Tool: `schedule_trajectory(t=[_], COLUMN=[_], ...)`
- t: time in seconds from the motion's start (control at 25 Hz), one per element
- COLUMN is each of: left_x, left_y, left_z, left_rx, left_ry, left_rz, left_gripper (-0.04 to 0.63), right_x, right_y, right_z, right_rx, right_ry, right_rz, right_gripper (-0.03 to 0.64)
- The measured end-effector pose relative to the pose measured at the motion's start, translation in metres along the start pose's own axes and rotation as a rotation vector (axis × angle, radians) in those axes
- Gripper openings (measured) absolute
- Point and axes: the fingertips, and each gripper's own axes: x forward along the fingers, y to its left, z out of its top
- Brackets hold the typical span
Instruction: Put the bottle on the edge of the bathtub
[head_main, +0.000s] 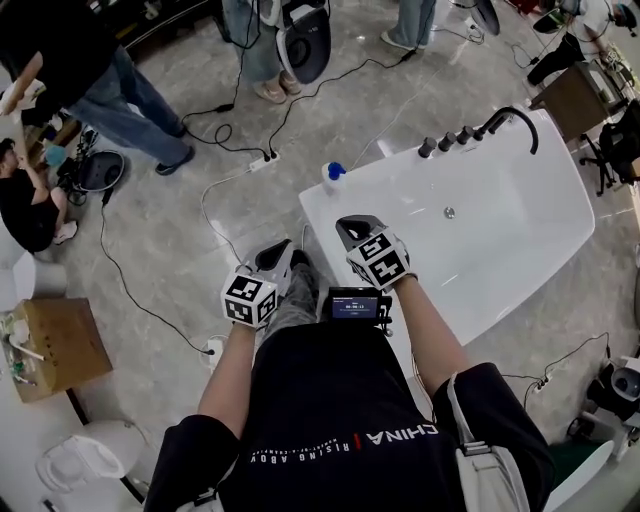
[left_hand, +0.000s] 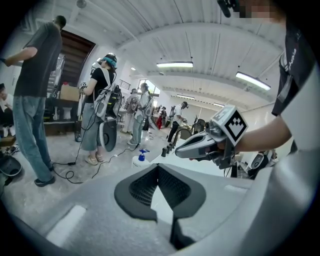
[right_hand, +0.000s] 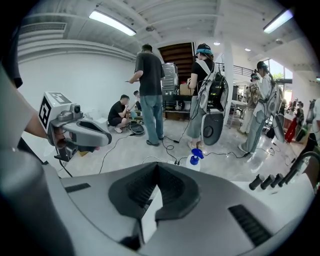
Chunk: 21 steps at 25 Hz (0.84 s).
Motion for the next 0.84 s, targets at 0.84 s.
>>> schedule_trajectory(t=[0.84], left_x=[-0.019], left_y=[0.013], left_z=[0.016], left_rx=[-0.045], left_ry=[-0.036], left_rz=[0.015], left_gripper=[0.009], right_x=[0.001], right_y=[0.006], right_z=[0.027], right_rx=[-0.067], right_ry=[-0.024], right_rz=[0.016], right_gripper=[0.009])
